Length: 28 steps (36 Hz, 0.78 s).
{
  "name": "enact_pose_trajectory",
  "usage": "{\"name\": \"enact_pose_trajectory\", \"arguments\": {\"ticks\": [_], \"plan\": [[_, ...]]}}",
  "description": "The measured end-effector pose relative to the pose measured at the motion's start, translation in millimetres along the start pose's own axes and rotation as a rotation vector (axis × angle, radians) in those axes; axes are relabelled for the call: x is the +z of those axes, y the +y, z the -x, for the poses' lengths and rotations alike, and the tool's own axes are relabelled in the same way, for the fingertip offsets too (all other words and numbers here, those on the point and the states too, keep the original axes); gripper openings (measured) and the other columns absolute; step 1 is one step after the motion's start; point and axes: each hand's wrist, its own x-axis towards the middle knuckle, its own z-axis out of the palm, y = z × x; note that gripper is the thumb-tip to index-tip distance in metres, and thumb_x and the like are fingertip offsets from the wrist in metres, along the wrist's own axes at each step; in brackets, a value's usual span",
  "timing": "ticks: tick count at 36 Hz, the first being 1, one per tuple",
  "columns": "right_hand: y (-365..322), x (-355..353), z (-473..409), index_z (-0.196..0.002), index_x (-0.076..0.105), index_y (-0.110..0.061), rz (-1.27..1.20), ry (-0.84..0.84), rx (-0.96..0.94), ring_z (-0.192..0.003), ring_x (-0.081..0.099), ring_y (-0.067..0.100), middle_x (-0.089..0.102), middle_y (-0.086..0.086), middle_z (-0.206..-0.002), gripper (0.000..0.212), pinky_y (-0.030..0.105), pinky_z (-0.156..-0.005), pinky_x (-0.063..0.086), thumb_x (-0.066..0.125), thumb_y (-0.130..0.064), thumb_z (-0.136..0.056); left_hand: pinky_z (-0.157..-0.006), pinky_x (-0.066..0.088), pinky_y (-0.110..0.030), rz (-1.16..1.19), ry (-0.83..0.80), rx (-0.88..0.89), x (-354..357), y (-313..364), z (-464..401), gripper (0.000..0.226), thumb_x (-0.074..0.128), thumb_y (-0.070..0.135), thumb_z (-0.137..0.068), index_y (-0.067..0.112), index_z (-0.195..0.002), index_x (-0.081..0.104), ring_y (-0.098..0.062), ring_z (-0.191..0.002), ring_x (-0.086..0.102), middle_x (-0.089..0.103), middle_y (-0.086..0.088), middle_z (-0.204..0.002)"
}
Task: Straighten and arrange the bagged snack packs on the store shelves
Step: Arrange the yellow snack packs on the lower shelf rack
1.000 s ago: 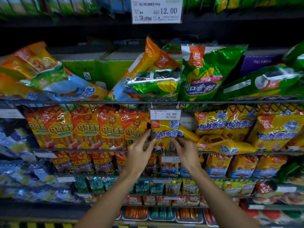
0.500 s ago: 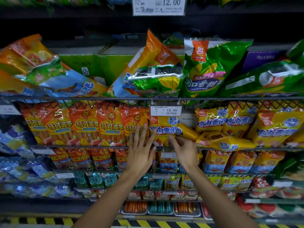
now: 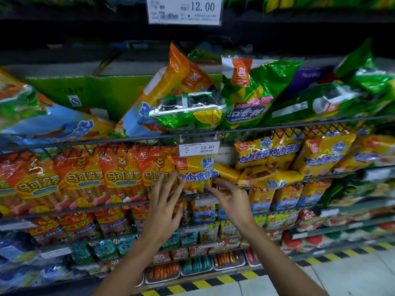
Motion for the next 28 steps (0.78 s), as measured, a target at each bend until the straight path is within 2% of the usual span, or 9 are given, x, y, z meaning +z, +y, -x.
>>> {"name": "enact_pose_trajectory", "arguments": {"ticks": [4, 7, 10, 13, 16, 19, 21, 24, 28], "plan": [[-1, 2, -2, -0.138, 0.062, -0.023, 0.087, -0.068, -0.025, -0.117, 0.063, 0.008, 0.067, -0.01, -0.132, 0.046, 0.015, -0.092, 0.048, 0.066, -0.045, -0.097, -0.119, 0.026, -0.066, -0.069, -0.035, -0.007, 5, 0, 0, 0.083, 0.067, 0.026, -0.094, 0.024, -0.163, 0.02, -0.037, -0.158, 0.0, 0.006, -0.001, -0.172], [1, 5, -1, -0.145, 0.054, -0.022, 0.13, -0.107, -0.049, -0.126, 0.058, 0.01, 0.061, -0.007, -0.141, 0.052, 0.018, -0.099, 0.045, 0.067, -0.038, -0.098, -0.119, 0.025, -0.066, -0.089, -0.039, -0.023, 5, 4, 0, 0.086, 0.066, 0.025, -0.092, 0.025, -0.163, 0.017, -0.037, -0.158, -0.002, 0.005, -0.002, -0.172], [1, -1, 7, -0.147, 0.052, -0.024, 0.106, -0.1, -0.084, -0.13, 0.055, 0.009, 0.058, -0.01, -0.145, 0.05, 0.028, -0.105, 0.049, 0.065, -0.034, -0.1, -0.12, 0.024, -0.065, -0.049, 0.003, -0.035, 4, 9, 0, 0.086, 0.068, 0.023, -0.091, 0.024, -0.162, 0.021, -0.035, -0.158, 0.0, 0.01, -0.002, -0.171], [6, -11, 10, -0.145, 0.053, -0.028, 0.091, -0.07, -0.105, -0.132, 0.054, 0.011, 0.058, -0.011, -0.144, 0.045, 0.037, -0.105, 0.051, 0.063, -0.033, -0.101, -0.121, 0.025, -0.063, 0.026, 0.048, -0.057, 5, 11, -2, 0.08, 0.071, 0.018, -0.09, 0.024, -0.159, 0.032, -0.035, -0.157, 0.008, 0.022, -0.004, -0.168], [12, -20, 10, -0.147, 0.05, -0.03, 0.09, -0.056, -0.111, -0.133, 0.052, 0.012, 0.056, -0.01, -0.145, 0.047, 0.04, -0.099, 0.054, 0.062, -0.034, -0.102, -0.117, 0.032, -0.059, 0.086, 0.098, -0.068, 7, 14, -4, 0.065, 0.07, 0.015, -0.092, 0.02, -0.153, 0.046, -0.037, -0.148, 0.026, 0.035, -0.007, -0.158], [21, -29, 9, -0.148, 0.05, -0.03, 0.09, -0.067, -0.169, -0.135, 0.05, 0.008, 0.055, -0.012, -0.145, 0.048, 0.037, -0.1, 0.054, 0.062, -0.032, -0.102, -0.115, 0.036, -0.051, 0.114, 0.145, -0.036, 10, 24, -4, 0.05, 0.062, 0.017, -0.094, 0.017, -0.144, 0.056, -0.036, -0.141, 0.034, 0.044, -0.01, -0.148], [26, -37, 9, -0.147, 0.051, -0.032, 0.093, -0.069, -0.224, -0.134, 0.051, 0.004, 0.056, -0.015, -0.144, 0.046, 0.031, -0.105, 0.05, 0.063, -0.03, -0.102, -0.119, 0.032, -0.04, 0.127, 0.149, -0.017, 15, 33, -3, 0.045, 0.059, 0.018, -0.096, 0.016, -0.141, 0.059, -0.032, -0.14, 0.035, 0.046, -0.009, -0.146], [35, -53, 12, -0.143, 0.056, -0.032, 0.075, -0.048, -0.319, -0.129, 0.054, -0.002, 0.06, -0.016, -0.14, 0.044, 0.025, -0.102, 0.05, 0.065, -0.022, -0.101, -0.12, 0.023, -0.026, 0.162, 0.12, 0.0, 22, 49, -4, 0.043, 0.059, 0.015, -0.097, 0.016, -0.14, 0.06, -0.027, -0.137, 0.038, 0.046, -0.005, -0.145], [54, -80, 19, -0.137, 0.062, -0.024, 0.099, 0.128, -0.521, -0.125, 0.059, 0.006, 0.064, -0.012, -0.131, 0.044, 0.03, -0.108, 0.048, 0.071, -0.01, -0.095, -0.114, 0.028, -0.014, 0.236, 0.024, 0.046, 35, 79, -8, 0.049, 0.065, 0.007, -0.096, 0.02, -0.143, 0.057, -0.02, -0.135, 0.043, 0.047, 0.002, -0.143]]}}
